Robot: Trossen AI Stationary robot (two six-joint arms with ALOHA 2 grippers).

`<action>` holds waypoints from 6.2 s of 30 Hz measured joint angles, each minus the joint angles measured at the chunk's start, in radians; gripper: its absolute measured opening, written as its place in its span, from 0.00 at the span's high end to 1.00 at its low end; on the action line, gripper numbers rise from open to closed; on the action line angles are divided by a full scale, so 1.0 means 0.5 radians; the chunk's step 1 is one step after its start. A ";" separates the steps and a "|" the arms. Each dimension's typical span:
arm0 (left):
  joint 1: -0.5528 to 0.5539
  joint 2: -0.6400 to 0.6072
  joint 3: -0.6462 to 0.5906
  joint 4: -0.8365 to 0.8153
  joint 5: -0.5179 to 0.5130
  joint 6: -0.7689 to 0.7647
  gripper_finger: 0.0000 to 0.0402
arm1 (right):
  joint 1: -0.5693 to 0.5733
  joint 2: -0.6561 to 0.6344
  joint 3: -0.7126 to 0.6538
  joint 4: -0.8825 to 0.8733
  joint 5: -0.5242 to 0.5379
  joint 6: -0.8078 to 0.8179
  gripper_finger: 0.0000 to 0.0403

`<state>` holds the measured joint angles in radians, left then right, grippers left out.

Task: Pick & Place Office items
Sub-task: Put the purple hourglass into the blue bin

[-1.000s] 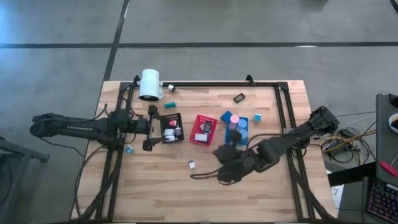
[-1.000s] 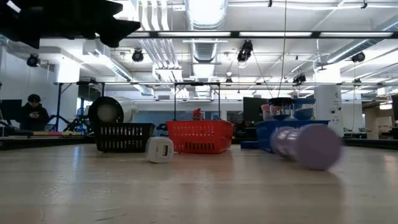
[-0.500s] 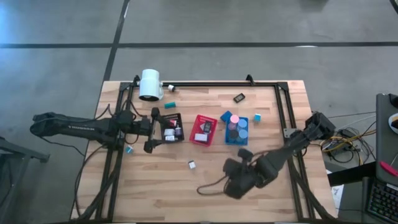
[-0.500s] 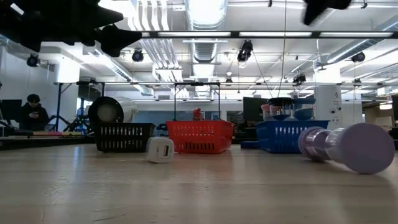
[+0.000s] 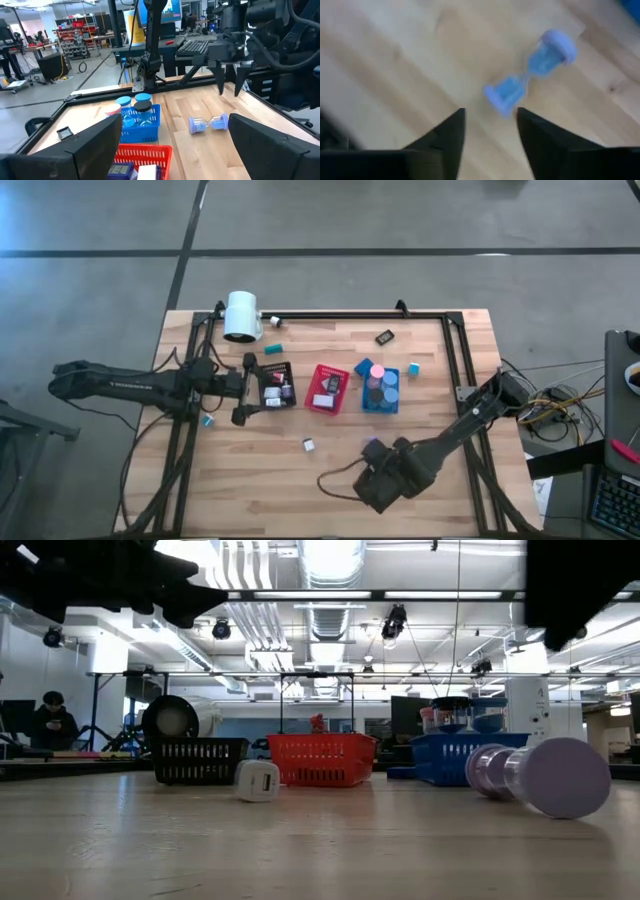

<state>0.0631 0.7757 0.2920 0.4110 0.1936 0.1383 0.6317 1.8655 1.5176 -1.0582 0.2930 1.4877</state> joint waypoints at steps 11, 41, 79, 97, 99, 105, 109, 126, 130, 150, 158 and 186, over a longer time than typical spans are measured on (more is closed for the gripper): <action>0.002 -0.003 0.001 -0.001 0.000 0.039 0.08 | -0.162 0.118 -0.063 0.022 -0.063 0.415 0.20; 0.002 -0.004 -0.001 -0.010 -0.002 0.020 0.08 | -0.273 0.449 -0.098 0.035 -0.512 -0.350 0.61; -0.596 0.722 0.572 -0.028 -1.031 0.430 0.07 | -0.688 -0.329 0.099 0.092 -0.128 -1.824 0.61; -0.637 1.230 1.255 -0.563 -0.954 0.309 0.00 | -0.795 -0.284 0.346 -0.028 -0.280 -2.074 0.61; -0.636 1.272 1.279 -0.500 -0.955 0.310 0.00 | -0.795 -0.284 0.365 -0.016 -0.275 -2.089 0.61; -0.626 1.348 1.344 -0.429 -0.956 0.380 0.00 | -0.794 -0.262 0.395 -0.015 -0.272 -2.117 0.61; -0.624 1.391 1.390 -0.441 -0.957 0.466 0.01 | -0.794 -0.257 0.396 -0.015 -0.270 -2.155 0.61; -0.584 1.440 1.456 -0.579 -0.938 0.506 0.17 | -0.793 -0.254 0.395 -0.007 -0.261 -2.154 0.62; -0.581 1.440 1.456 -0.591 -0.930 0.496 0.37 | -0.796 -0.254 0.394 0.001 -0.245 -2.153 0.62; -0.579 1.440 1.450 -0.611 -0.880 0.519 0.59 | -0.791 -0.258 0.394 -0.008 -0.238 -2.139 0.65; -0.582 1.419 1.457 -0.569 -0.888 0.575 0.32 | -0.796 -0.252 0.390 -0.050 -0.267 -2.128 0.65; -0.514 1.424 1.487 -0.581 -0.677 0.573 0.39 | -0.826 -0.252 0.390 -0.028 -0.272 -2.117 0.65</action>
<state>-0.1938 1.4879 1.0355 0.1203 -0.1450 0.4249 0.2188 1.7393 1.7126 -1.0721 0.1571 0.4294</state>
